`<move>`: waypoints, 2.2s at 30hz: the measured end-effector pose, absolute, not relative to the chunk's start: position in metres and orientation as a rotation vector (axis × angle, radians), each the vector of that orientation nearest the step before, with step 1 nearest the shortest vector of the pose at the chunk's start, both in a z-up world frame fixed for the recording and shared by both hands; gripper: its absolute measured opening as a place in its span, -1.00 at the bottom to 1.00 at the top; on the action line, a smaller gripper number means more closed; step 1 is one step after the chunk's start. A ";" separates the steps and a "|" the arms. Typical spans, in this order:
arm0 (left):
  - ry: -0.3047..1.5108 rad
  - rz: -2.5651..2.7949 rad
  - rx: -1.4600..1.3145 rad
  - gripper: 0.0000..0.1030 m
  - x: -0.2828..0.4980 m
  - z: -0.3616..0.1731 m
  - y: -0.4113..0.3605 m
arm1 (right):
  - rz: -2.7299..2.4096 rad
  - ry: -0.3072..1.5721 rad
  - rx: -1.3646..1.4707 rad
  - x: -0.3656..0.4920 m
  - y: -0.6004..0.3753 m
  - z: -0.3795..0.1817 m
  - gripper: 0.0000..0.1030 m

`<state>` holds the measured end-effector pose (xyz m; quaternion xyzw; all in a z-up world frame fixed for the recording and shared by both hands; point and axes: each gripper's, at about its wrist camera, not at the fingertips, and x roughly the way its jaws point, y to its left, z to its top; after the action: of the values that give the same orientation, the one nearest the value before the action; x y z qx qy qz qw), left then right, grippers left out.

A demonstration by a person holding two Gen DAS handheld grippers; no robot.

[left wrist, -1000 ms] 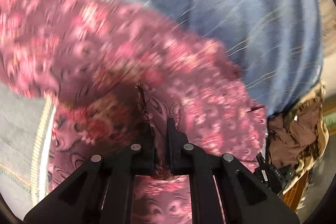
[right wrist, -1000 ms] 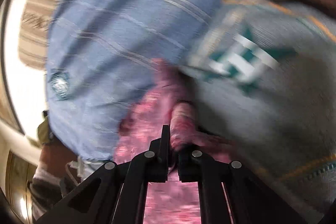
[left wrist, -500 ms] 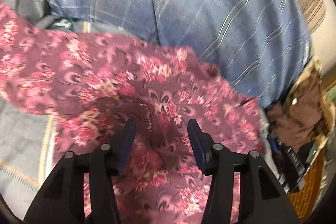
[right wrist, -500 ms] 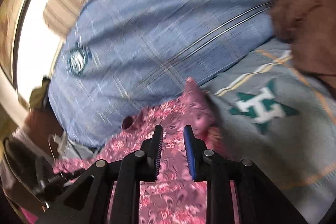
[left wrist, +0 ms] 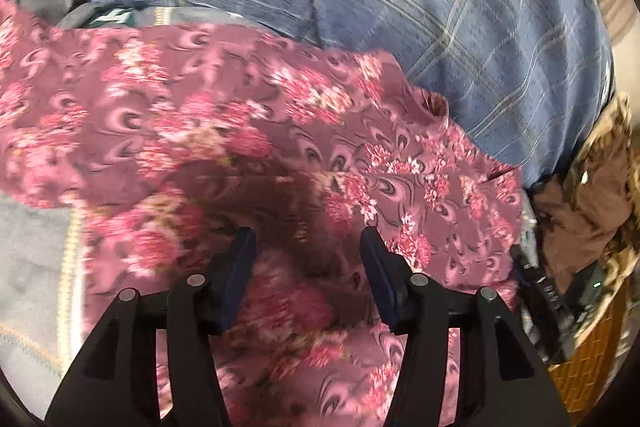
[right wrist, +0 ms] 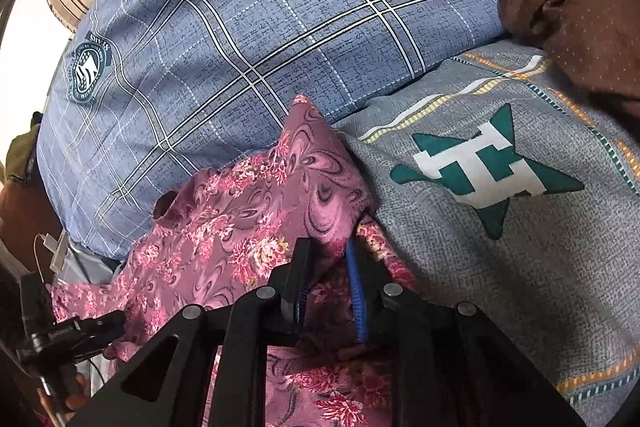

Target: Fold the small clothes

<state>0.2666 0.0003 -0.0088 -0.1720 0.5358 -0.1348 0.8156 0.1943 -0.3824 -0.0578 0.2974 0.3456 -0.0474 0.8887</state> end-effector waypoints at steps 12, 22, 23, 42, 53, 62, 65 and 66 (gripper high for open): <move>1.055 0.060 -0.637 0.18 0.272 0.063 0.253 | -0.082 0.704 0.524 0.195 -0.367 -0.056 -0.23; 1.010 0.154 -0.857 0.27 0.276 0.047 0.360 | -0.057 0.685 0.561 0.193 -0.371 -0.056 -0.22; 1.004 0.128 -0.880 0.27 0.281 0.044 0.363 | -0.055 0.683 0.564 0.192 -0.371 -0.056 -0.21; 0.912 0.059 -0.739 -0.94 0.288 0.066 0.303 | 0.206 0.730 0.500 0.224 -0.260 -0.021 -0.19; 0.850 -0.121 -0.624 -0.94 0.258 0.116 0.221 | 0.400 0.884 0.345 0.260 -0.106 -0.052 -0.23; 0.903 -0.238 -0.575 -0.94 0.264 0.105 0.124 | 0.423 0.873 0.399 0.257 -0.114 -0.054 -0.22; 0.964 -0.283 -0.563 -0.94 0.271 0.088 0.081 | 0.391 0.866 0.431 0.243 -0.135 -0.049 -0.22; 0.979 -0.300 -0.555 -0.94 0.273 0.084 0.067 | 0.369 0.859 0.433 0.235 -0.146 -0.047 -0.22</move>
<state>0.2726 0.0675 0.0841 -0.2619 0.4625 -0.1417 0.8351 0.2352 -0.1458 -0.0469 0.2069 0.4106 0.1763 0.8703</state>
